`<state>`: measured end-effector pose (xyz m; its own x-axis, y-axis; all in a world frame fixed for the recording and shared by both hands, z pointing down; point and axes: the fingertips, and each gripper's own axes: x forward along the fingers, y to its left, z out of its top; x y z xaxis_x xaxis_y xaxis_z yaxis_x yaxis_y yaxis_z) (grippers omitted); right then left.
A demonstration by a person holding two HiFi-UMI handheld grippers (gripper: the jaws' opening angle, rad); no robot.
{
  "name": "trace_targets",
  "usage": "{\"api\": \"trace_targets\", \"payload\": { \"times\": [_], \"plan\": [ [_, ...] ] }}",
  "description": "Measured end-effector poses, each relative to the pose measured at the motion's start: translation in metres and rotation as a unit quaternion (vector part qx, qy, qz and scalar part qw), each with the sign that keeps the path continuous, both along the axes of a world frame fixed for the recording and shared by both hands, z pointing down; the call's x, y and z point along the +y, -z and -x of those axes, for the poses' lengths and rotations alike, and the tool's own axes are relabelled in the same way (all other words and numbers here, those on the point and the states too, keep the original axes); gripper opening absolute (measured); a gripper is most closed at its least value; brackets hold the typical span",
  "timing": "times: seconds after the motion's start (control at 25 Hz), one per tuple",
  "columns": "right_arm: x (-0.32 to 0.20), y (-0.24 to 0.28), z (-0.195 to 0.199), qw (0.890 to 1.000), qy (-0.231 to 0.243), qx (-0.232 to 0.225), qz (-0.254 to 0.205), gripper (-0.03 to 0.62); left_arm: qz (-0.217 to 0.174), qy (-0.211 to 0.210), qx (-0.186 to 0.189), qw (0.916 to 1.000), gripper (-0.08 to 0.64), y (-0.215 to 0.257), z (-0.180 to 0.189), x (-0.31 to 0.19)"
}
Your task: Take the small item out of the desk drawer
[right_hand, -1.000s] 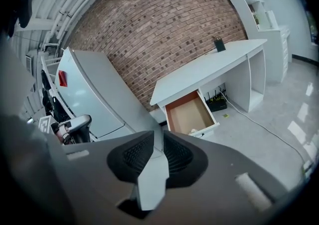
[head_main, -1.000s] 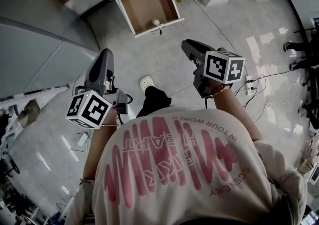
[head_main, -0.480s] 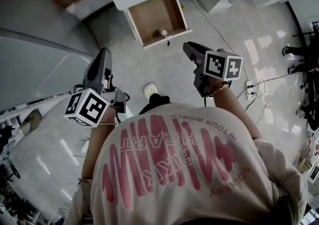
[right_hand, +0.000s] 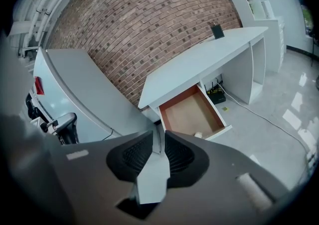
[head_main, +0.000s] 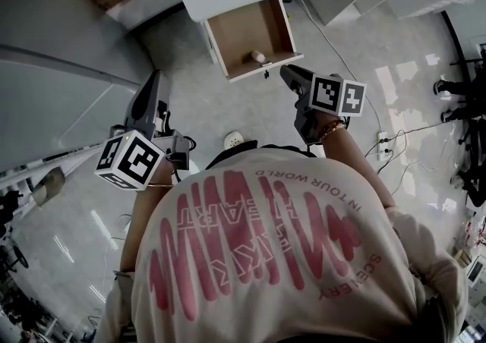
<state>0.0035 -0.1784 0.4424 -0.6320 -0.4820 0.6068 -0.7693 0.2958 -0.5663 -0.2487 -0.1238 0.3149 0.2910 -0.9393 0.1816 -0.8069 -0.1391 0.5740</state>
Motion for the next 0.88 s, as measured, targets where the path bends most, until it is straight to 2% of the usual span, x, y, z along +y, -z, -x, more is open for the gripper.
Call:
{"api": "trace_targets", "payload": {
  "times": [0.2, 0.48, 0.64, 0.88],
  "plan": [
    [-0.011, -0.013, 0.004, 1.0, 0.002, 0.011, 0.007, 0.092, -0.003, 0.003, 0.003, 1.0, 0.003, -0.002, 0.007, -0.012],
    [-0.016, -0.032, 0.0, 0.999, 0.029, 0.035, 0.028, 0.094, 0.002, 0.007, 0.011, 0.9999, 0.003, -0.01, -0.007, -0.026],
    [-0.028, -0.043, -0.001, 0.996, 0.067, 0.049, 0.037, 0.098, 0.017, 0.026, 0.015, 0.9994, 0.003, -0.017, -0.019, -0.035],
    [-0.067, -0.07, -0.002, 0.987, 0.128, 0.072, 0.062, 0.1, 0.044, 0.084, 0.013, 0.9954, 0.003, -0.022, -0.027, -0.046]
  ]
}}
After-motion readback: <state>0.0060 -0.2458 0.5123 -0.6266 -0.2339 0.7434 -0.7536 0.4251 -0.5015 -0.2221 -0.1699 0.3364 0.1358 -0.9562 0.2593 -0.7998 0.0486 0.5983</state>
